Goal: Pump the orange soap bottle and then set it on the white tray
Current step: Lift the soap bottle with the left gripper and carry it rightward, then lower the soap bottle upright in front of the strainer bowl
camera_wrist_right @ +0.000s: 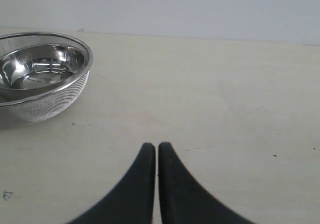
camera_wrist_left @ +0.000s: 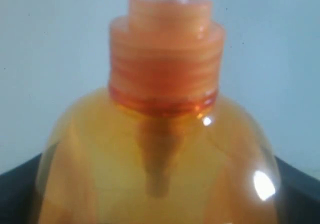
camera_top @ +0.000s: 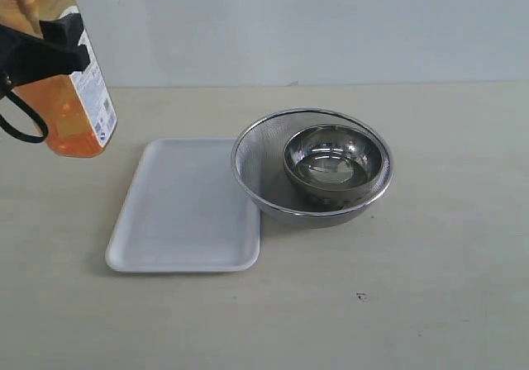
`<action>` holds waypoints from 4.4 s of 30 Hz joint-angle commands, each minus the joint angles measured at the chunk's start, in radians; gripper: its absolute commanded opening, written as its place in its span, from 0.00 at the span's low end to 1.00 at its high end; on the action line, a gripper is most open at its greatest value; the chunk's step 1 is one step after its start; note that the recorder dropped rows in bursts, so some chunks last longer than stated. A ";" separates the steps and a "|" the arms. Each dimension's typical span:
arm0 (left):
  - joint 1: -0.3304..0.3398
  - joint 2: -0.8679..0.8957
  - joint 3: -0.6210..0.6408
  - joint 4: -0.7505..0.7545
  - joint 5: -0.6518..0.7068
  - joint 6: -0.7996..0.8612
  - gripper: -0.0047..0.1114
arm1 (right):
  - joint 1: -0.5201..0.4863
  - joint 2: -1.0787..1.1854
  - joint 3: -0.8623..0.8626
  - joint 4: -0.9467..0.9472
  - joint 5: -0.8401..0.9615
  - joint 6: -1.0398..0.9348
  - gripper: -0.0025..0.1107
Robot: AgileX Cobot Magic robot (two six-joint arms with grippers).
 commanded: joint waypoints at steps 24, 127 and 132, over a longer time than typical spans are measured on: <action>-0.003 -0.272 0.093 0.031 0.137 -0.037 0.08 | -0.006 -0.005 0.000 0.000 -0.004 -0.004 0.02; -0.507 0.004 -0.101 0.987 -0.094 -0.584 0.08 | -0.006 -0.005 0.000 -0.005 -0.004 -0.003 0.02; -0.378 0.077 -0.101 1.091 -0.360 -0.663 0.08 | -0.006 -0.005 0.000 0.000 -0.004 -0.003 0.02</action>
